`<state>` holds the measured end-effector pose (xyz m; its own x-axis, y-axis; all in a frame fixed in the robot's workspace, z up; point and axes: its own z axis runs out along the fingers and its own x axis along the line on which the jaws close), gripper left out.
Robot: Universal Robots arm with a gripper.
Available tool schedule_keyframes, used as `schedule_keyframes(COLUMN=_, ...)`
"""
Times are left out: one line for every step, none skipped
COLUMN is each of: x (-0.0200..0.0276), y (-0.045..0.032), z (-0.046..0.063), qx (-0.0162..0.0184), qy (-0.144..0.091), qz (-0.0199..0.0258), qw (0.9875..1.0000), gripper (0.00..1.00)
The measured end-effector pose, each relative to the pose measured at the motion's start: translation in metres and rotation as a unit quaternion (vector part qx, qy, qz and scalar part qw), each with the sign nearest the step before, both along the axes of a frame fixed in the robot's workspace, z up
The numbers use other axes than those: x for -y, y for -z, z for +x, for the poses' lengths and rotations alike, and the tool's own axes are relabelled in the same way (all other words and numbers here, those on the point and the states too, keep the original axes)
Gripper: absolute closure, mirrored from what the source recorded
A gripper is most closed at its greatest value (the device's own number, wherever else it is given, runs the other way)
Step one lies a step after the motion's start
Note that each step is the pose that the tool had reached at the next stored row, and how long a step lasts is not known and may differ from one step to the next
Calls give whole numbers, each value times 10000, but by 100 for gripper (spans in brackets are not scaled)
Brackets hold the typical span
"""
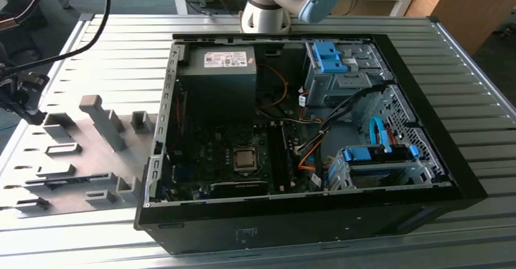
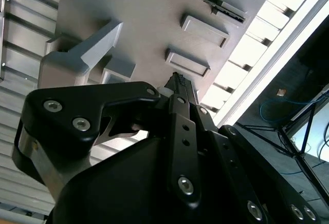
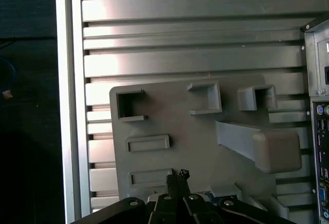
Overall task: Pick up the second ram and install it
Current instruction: 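Reach for the second ram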
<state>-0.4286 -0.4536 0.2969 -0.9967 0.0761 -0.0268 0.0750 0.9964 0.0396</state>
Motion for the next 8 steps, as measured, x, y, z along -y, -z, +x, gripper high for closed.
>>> schedule_keyframes(x=9, y=6, z=0, qx=0, qy=0, qz=0, qw=10000, gripper=89)
schedule_keyframes(x=19, y=11, z=0, qx=0, qy=0, qz=-1, qw=10000, gripper=89)
schedule_keyframes(x=30, y=18, z=0, qx=0, qy=0, qz=-1, qw=10000, gripper=89)
schedule_keyframes(x=42, y=25, z=0, qx=0, qy=0, qz=-1, qw=10000, gripper=89)
schedule_keyframes(x=53, y=31, z=0, qx=0, qy=0, qz=-1, qw=10000, gripper=89)
schedule_keyframes(x=64, y=38, z=0, qx=0, qy=0, qz=-1, qw=10000, gripper=89)
schedule_keyframes(x=78, y=45, z=0, qx=0, qy=0, qz=-1, qw=10000, gripper=89)
schedule_keyframes(x=91, y=52, z=0, qx=0, qy=0, qz=-1, qw=10000, gripper=89)
